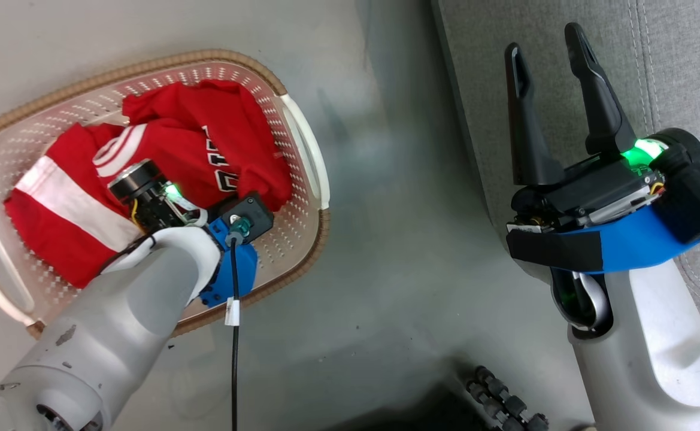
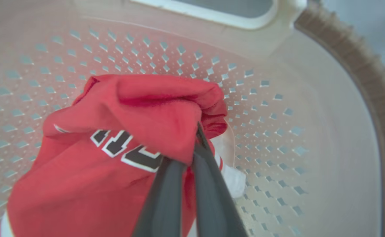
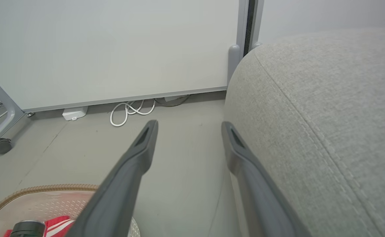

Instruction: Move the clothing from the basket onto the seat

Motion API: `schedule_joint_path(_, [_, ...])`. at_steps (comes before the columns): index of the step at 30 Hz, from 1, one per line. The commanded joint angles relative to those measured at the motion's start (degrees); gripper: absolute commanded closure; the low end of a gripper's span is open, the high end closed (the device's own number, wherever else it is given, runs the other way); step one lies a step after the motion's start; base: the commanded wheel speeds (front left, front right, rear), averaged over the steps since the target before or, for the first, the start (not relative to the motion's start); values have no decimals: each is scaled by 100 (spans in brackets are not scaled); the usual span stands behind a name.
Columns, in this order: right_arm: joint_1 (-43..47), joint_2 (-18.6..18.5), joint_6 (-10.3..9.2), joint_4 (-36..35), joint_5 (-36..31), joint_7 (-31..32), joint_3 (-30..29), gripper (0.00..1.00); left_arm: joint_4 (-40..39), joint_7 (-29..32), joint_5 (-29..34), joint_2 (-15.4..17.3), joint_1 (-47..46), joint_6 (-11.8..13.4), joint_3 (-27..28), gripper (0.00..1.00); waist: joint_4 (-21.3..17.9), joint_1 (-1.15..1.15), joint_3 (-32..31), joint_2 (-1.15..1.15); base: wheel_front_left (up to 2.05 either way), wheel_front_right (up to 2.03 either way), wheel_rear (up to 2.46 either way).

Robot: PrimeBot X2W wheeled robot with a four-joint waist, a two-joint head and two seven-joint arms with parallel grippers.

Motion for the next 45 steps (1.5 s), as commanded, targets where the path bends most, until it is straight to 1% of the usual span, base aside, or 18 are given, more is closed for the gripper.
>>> schedule_joint_path(1, [-61, -10, 1, 32, -39, -20, -22, 0, -41, -93, -112, -39, -62, -4, -15, 100, 94, 0, -117, 0, 0, 0, 0])
schedule_joint_path(8, [52, -10, 1, 167, -229, -20, -118, 0, -223, -284, -432, -186, -96, -4, -14, 100, 419, 0, -611, 0, 0, 0, 0])
schedule_joint_path(10, [107, -10, 1, 208, -290, -20, -122, 0, -401, -291, -504, -207, -110, -4, 86, 100, 516, 0, -794, 0, 0, 0, 0])
schedule_joint_path(13, [195, -12, 1, 265, -357, -20, -154, 0, -738, -290, -535, -152, 36, 6, 343, 100, 657, 0, -1091, 0, 0, 0, 0])
schedule_joint_path(20, [475, -12, 1, 457, -508, -20, -224, 0, -1500, -293, -515, -56, 530, 188, 1192, 100, 944, 0, -1835, 0, 0, 0, 0])
schedule_joint_path(25, [734, -13, 1, 592, -550, -19, -245, 0, -1932, -293, -399, -2, 934, 213, 1784, 100, 1062, 0, -2392, 0, 0, 0, 0])
schedule_joint_path(29, [948, -12, 1, 679, -568, -20, -259, 0, -2239, -293, -273, 13, 1212, 184, 2224, 100, 1130, 0, -2825, 0, 0, 0, 0])
schedule_joint_path(35, [1295, -12, 1, 793, -605, -19, -276, 0, -2648, -294, -81, -45, 1603, 144, 2818, 100, 1224, 0, -3461, 0, 0, 0, 0])
schedule_joint_path(38, [1481, -12, 1, 836, -621, -20, -312, 0, -2826, -294, -8, -89, 1772, 109, 3053, 100, 1289, 0, -3748, 0, 0, 0, 0])
schedule_joint_path(45, [1933, -13, 1, 939, -598, -19, -373, 0, -3130, -294, 207, -174, 2195, 39, 3298, 100, 1433, 0, -4375, 0, 0, 0, 0])
